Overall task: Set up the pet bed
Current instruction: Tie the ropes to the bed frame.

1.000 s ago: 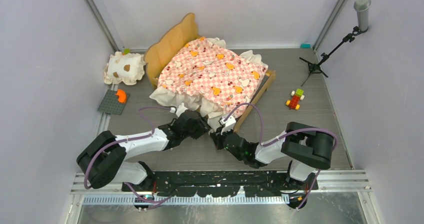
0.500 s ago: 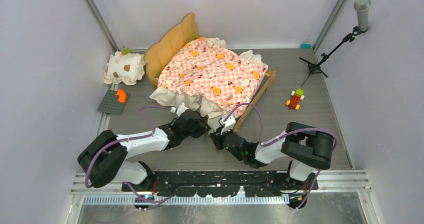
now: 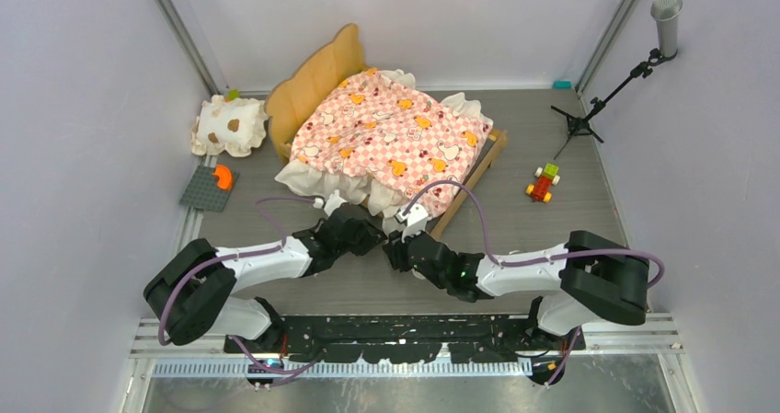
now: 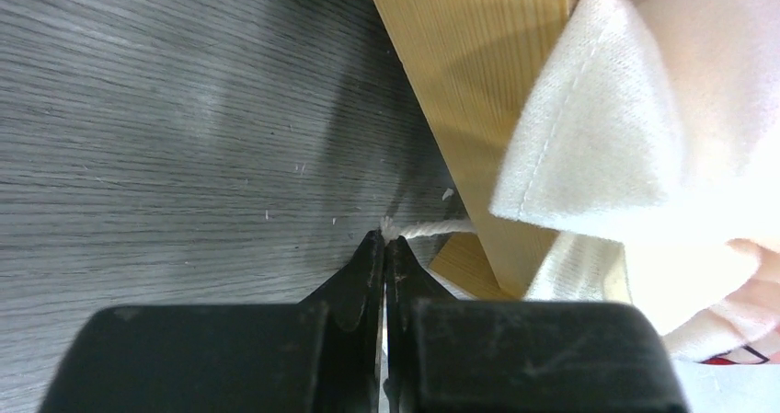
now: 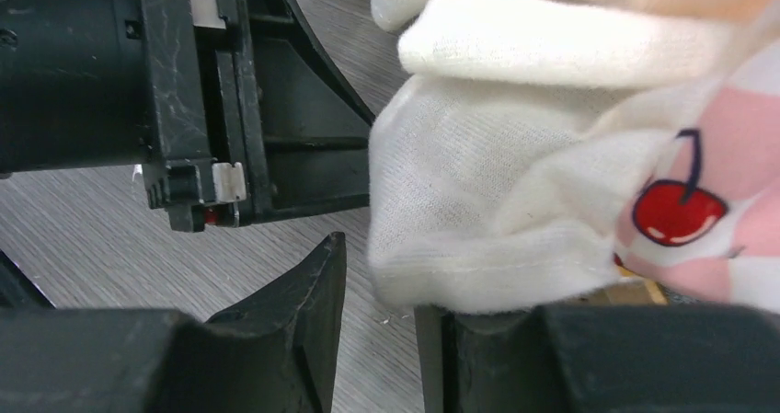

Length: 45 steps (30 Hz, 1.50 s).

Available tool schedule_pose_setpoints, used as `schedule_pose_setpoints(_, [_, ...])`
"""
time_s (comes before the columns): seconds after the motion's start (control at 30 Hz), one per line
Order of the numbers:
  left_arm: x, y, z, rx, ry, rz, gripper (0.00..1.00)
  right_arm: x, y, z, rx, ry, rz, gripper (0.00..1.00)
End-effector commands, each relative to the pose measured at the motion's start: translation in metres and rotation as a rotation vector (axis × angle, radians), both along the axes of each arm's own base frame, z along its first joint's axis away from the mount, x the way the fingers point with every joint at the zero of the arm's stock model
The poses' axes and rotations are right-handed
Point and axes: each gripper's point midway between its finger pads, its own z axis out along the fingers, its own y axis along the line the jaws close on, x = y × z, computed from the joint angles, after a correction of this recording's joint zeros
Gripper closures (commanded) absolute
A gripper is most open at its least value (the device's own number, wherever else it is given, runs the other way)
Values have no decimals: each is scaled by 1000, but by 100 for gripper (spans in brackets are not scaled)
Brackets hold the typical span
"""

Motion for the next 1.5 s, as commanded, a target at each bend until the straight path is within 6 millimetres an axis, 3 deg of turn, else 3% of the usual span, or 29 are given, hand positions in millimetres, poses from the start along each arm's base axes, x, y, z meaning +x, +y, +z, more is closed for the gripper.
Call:
schedule_pose_setpoints(0.0, [6,5,7,12,-43,10,100,-3,-13,2,-110,35,-7,61])
schedule_pose_setpoints(0.4, [7,18,9,66,-64,31,100,-11,-36,-16,-265,114,-32,61])
schedule_pose_setpoints(1.07, [5,21,8,67,-64,30,100,-13,-26,-50,-341,177,-16,62])
schedule_pose_setpoints(1.23, [6,23,7,78,-65,34,100,-18,-30,-48,-344,193,-6,74])
schedule_pose_setpoints(1.37, [8,27,4,87,-62,44,100,-26,-42,-54,-361,231,-10,96])
schedule_pose_setpoints(1.47, [13,34,4,86,-62,70,100,-33,-46,-57,-360,261,-3,99])
